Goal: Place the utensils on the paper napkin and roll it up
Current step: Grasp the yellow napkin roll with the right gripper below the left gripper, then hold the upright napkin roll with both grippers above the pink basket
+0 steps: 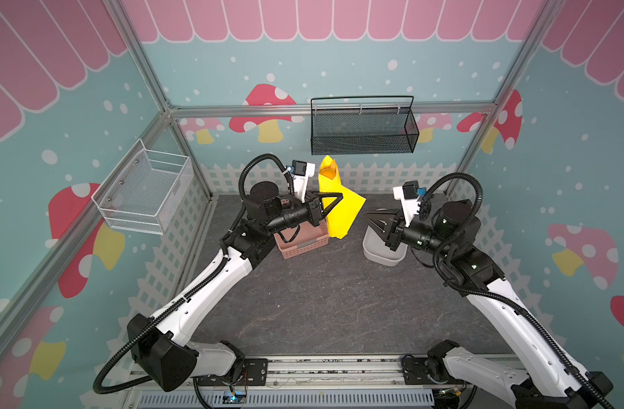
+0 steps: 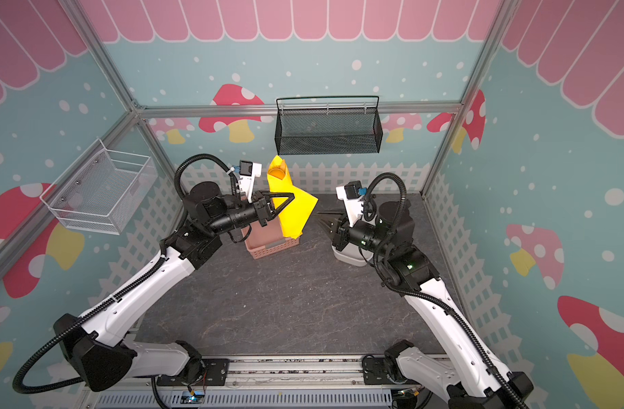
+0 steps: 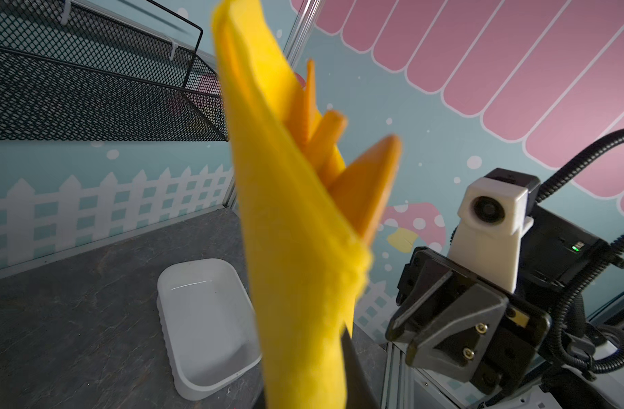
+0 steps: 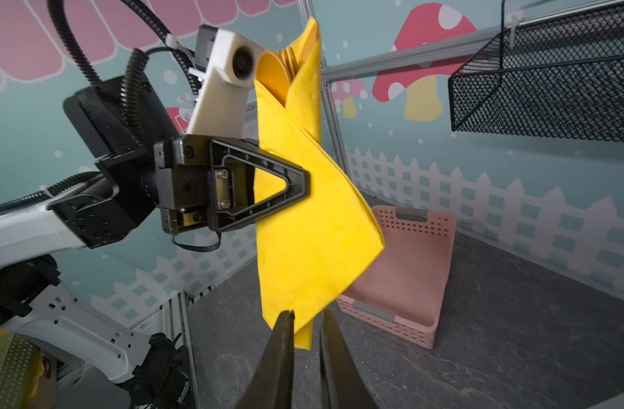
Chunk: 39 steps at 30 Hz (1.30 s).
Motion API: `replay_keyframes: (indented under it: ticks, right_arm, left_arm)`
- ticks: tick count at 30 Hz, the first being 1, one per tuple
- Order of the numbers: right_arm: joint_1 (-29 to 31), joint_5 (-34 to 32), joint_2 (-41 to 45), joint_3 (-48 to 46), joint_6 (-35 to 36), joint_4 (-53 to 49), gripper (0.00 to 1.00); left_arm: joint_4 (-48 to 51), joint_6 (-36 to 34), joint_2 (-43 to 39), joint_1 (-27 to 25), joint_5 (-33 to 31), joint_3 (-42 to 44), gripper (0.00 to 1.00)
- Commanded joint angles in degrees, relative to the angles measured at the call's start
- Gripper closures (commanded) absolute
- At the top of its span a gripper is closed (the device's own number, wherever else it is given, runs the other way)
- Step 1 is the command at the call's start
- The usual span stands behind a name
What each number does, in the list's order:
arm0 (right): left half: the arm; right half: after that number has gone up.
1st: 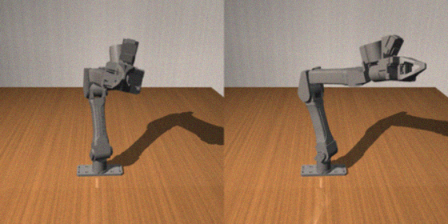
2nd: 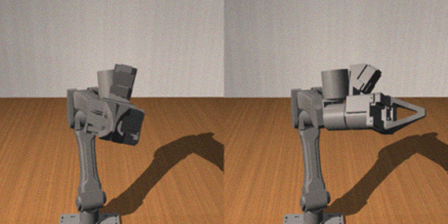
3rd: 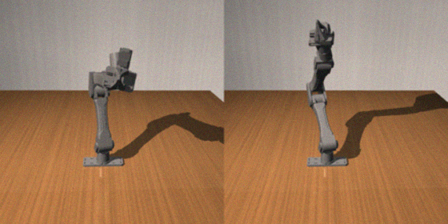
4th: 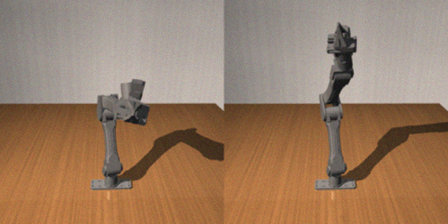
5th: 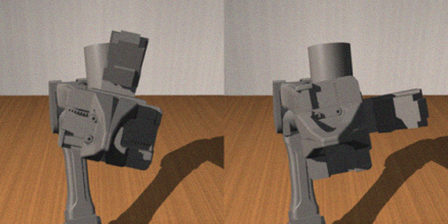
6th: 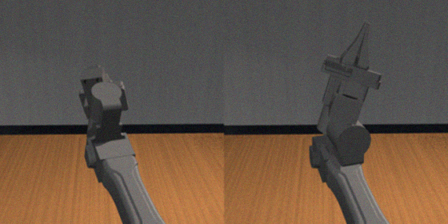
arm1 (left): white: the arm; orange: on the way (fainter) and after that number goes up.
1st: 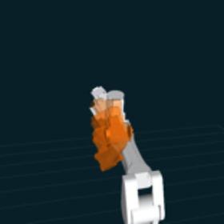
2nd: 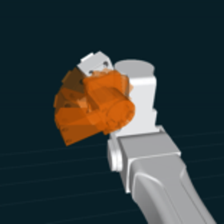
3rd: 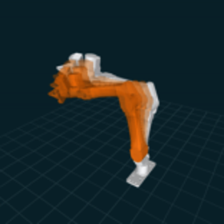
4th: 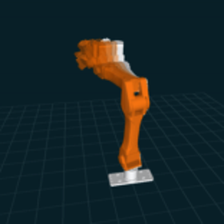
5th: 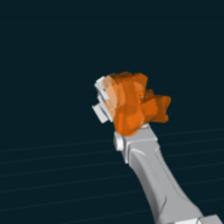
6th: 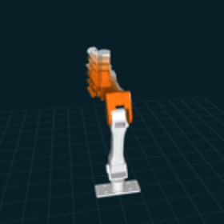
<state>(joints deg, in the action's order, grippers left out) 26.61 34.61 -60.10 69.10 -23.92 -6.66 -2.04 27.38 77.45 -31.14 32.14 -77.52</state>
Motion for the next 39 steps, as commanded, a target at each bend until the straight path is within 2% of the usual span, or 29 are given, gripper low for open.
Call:
replay_keyframes:
  ticks: [1,5,22,39]
  right_arm:
    - [0.00,7.57,-1.87,2.53,-0.76,5.47,0.75]
    - [-0.02,7.67,-4.45,5.21,-0.61,6.30,0.68]
    - [-0.07,10.56,-9.77,6.53,-0.56,5.51,0.58]
    - [0.02,15.66,-10.39,4.64,-5.53,11.84,0.54]
  left_arm:
    - [0.43,-1.10,-0.42,0.33,1.25,-0.96,1.00]
    - [-0.46,-0.32,0.02,0.35,3.86,-1.23,1.00]
    - [-6.10,3.16,-0.20,0.11,9.12,-0.79,1.00]
    - [-10.36,5.93,2.10,-1.28,12.24,-1.75,1.00]
